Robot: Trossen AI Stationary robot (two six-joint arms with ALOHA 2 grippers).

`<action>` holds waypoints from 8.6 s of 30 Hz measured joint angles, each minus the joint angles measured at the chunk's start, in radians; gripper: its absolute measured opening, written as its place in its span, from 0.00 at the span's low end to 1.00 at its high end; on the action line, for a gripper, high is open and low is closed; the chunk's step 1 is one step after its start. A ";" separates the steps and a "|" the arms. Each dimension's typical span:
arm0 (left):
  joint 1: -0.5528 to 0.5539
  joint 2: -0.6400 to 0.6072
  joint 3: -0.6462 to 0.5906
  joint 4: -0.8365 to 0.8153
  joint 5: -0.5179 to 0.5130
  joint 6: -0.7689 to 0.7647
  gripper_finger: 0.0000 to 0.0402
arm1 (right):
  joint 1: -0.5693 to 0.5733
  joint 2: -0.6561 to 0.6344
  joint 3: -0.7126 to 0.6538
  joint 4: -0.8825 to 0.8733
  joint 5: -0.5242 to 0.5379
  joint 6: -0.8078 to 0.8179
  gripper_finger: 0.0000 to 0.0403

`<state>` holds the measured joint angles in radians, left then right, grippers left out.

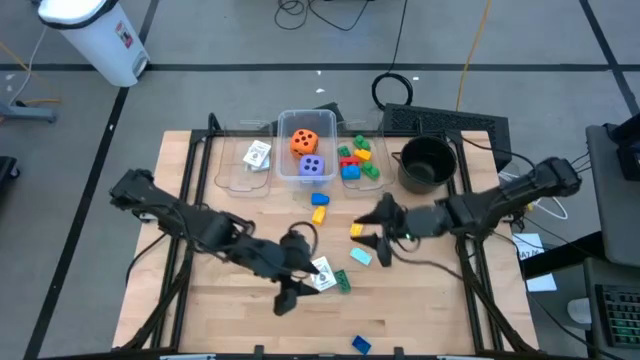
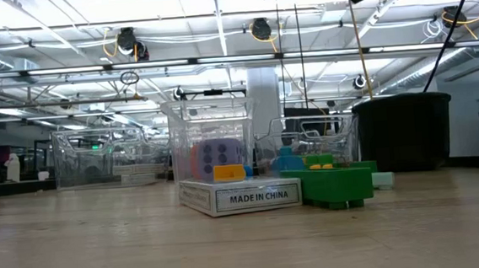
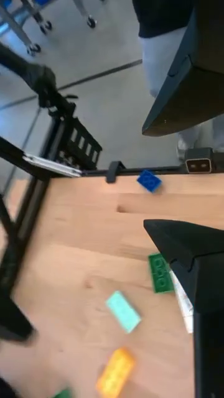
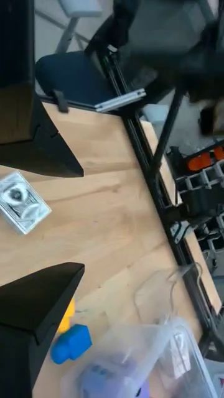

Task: Pick & Place Toys
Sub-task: Put the black deck of cards into the left transparent bin

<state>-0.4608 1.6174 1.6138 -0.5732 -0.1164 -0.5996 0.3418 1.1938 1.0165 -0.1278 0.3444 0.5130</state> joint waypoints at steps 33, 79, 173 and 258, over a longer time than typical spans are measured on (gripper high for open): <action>0.078 0.373 0.000 -0.101 -0.183 -0.729 0.39 | 0.466 0.005 -0.333 0.218 0.206 0.470 0.57; 0.048 0.415 -0.003 -0.639 0.151 -0.822 0.40 | 0.442 0.005 -0.359 0.192 0.285 0.380 0.57; 0.043 0.360 -0.162 -0.543 0.144 -1.743 0.98 | -0.617 -0.153 -0.359 0.137 -0.972 -0.219 0.39; 0.567 -0.386 -0.280 -0.705 -0.375 -0.891 0.76 | -0.617 -0.152 -0.359 0.203 -0.892 -0.185 0.38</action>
<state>0.1063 1.2312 1.3334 -1.2780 -0.4910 -1.4910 -0.2749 1.0416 0.6571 0.0751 -0.5480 0.3283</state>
